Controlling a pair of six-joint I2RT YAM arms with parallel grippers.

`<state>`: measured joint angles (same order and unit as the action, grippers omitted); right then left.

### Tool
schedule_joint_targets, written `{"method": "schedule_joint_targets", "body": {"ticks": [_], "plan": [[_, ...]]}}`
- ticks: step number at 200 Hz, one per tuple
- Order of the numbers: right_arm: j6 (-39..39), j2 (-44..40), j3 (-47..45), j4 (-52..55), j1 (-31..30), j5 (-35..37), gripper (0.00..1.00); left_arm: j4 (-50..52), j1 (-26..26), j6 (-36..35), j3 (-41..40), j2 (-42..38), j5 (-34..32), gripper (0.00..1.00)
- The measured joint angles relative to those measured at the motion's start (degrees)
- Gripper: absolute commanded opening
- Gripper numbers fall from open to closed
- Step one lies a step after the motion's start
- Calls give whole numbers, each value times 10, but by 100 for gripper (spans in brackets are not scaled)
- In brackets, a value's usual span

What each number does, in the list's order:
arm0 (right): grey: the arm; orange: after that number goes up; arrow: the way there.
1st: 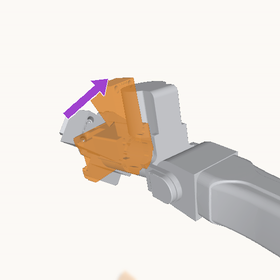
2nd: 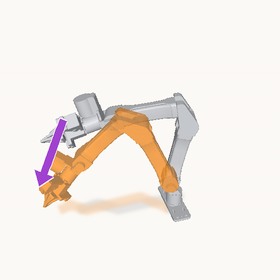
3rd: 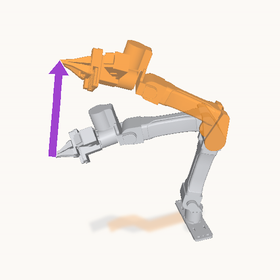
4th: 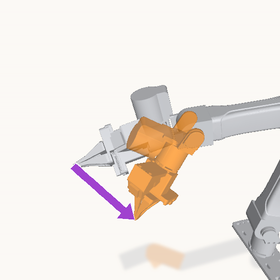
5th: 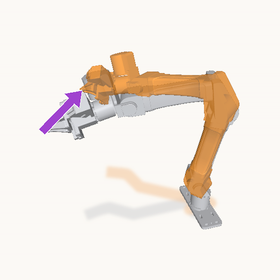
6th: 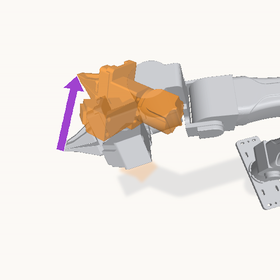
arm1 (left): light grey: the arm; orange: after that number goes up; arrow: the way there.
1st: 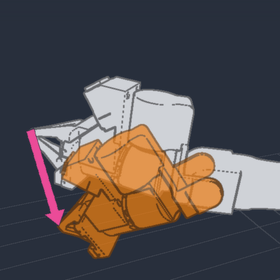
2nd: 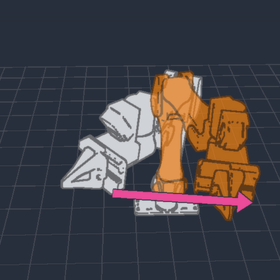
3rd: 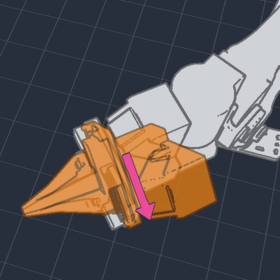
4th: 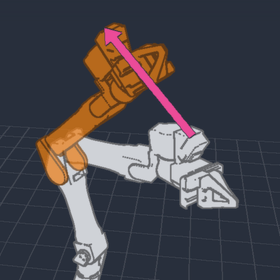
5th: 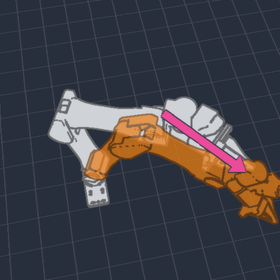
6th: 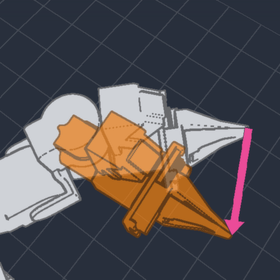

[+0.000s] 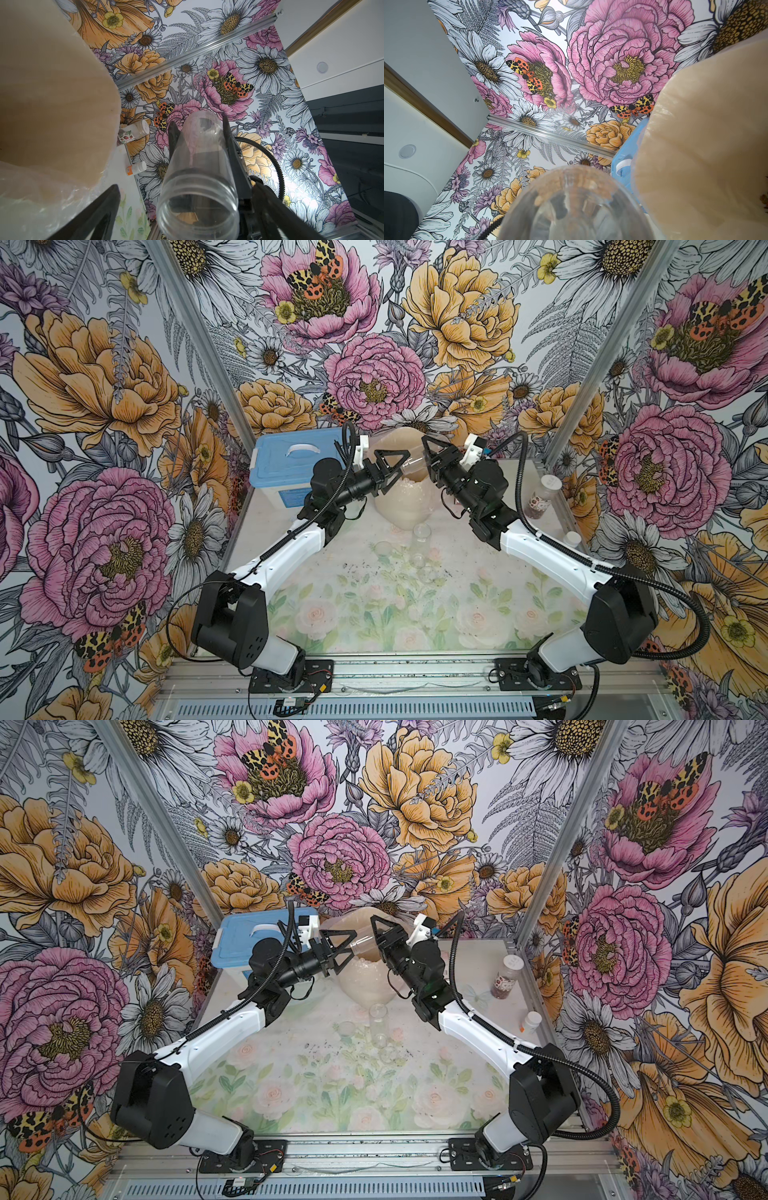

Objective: Empty the moldy dried flower tea in the jars
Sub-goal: Place the jar at the center of the board.

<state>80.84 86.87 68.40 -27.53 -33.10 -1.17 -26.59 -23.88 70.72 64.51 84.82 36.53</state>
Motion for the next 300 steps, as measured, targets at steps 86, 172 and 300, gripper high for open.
{"method": "schedule_joint_targets", "body": {"ticks": [86,172,300], "plan": [[14,21,0,-15,-10,-2,0,-34,0,45,0,27,2,75],[28,32,0,-22,-12,-2,3,-33,0,45,2,28,4,50],[14,15,-16,-24,-14,6,77,142,7,-73,52,-16,0,40]]}}
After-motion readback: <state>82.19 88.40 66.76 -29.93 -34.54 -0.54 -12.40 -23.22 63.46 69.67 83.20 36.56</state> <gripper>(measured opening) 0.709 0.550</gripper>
